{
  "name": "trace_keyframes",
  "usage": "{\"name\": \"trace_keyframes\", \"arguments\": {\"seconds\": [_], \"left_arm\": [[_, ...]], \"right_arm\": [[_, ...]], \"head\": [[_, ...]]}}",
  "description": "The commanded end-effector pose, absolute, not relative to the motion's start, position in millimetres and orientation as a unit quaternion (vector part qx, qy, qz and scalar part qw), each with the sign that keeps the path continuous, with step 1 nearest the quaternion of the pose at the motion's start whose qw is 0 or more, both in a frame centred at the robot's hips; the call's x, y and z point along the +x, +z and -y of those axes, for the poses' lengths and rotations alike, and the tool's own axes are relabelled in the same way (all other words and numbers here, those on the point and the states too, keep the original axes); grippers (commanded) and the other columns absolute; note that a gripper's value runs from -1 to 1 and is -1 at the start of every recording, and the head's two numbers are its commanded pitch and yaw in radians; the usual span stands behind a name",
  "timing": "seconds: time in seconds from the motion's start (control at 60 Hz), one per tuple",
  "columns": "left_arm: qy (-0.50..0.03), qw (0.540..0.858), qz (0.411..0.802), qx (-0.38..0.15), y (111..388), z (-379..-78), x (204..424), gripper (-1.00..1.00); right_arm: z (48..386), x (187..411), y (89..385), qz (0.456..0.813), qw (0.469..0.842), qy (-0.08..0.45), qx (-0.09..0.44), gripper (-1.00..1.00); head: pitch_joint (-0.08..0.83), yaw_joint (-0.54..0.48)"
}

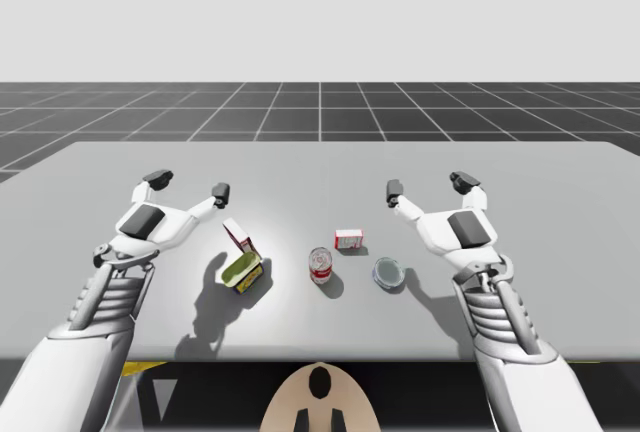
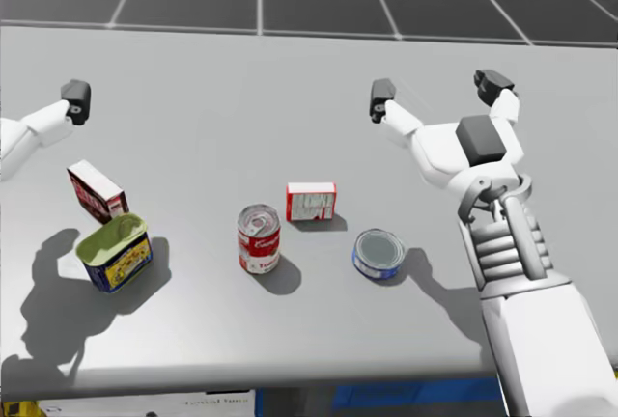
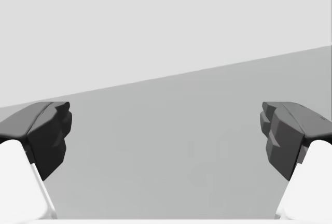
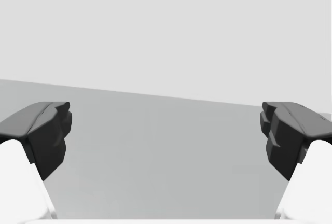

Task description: Grasp the gelatin box and hold it up.

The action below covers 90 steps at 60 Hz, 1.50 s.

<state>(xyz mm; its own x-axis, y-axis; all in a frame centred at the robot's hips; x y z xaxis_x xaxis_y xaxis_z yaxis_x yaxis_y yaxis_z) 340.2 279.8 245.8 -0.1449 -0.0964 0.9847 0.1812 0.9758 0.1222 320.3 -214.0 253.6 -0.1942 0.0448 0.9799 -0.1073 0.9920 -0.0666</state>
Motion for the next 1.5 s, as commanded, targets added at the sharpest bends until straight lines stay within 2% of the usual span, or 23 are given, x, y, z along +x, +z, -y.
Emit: {"name": "trace_keyframes", "arguments": {"seconds": [0.017,0.15,0.267,0.383,0.467,0.817,0.933,1.05,1.2,1.5], "left_arm": [[-0.106,0.652,0.750,-0.029,246.6,-279.3,339.6,-1.00],[-0.106,0.653,0.750,-0.029,246.4,-278.9,339.7,-1.00],[-0.105,0.653,0.750,-0.028,246.5,-278.5,339.6,-1.00],[-0.104,0.654,0.749,-0.026,245.7,-277.9,339.8,-1.00],[-0.104,0.655,0.748,-0.026,245.3,-277.7,339.9,-1.00],[-0.101,0.655,0.749,-0.026,245.6,-277.7,339.1,-1.00],[-0.100,0.655,0.749,-0.026,245.8,-277.8,338.9,-1.00],[-0.100,0.655,0.749,-0.026,246.0,-277.9,339.0,-1.00],[-0.099,0.654,0.749,-0.028,246.6,-278.1,338.6,-1.00],[-0.097,0.653,0.750,-0.029,247.3,-278.3,338.2,-1.00]], "right_arm": [[211.8,320.4,252.0,0.769,0.637,0.059,0.023,-1.00],[205.9,316.0,253.1,0.759,0.646,0.064,0.042,-1.00],[200.5,312.5,251.1,0.733,0.672,0.076,0.072,-1.00],[190.8,302.0,240.4,0.694,0.705,0.094,0.110,-1.00],[185.3,295.2,234.8,0.676,0.719,0.107,0.118,-1.00],[162.9,274.1,195.3,0.615,0.756,0.158,0.163,-1.00],[157.5,270.6,185.6,0.595,0.769,0.158,0.173,-1.00],[151.4,271.4,178.0,0.580,0.780,0.152,0.179,-1.00],[143.4,278.0,174.3,0.586,0.779,0.156,0.161,-1.00],[129.8,295.1,166.6,0.565,0.795,0.142,0.170,-1.00]], "head": [[0.641,-0.12],[0.642,-0.11],[0.640,-0.10],[0.644,-0.10],[0.646,-0.10],[0.648,-0.09],[0.650,-0.09],[0.651,-0.09],[0.654,-0.09],[0.658,-0.09]]}}
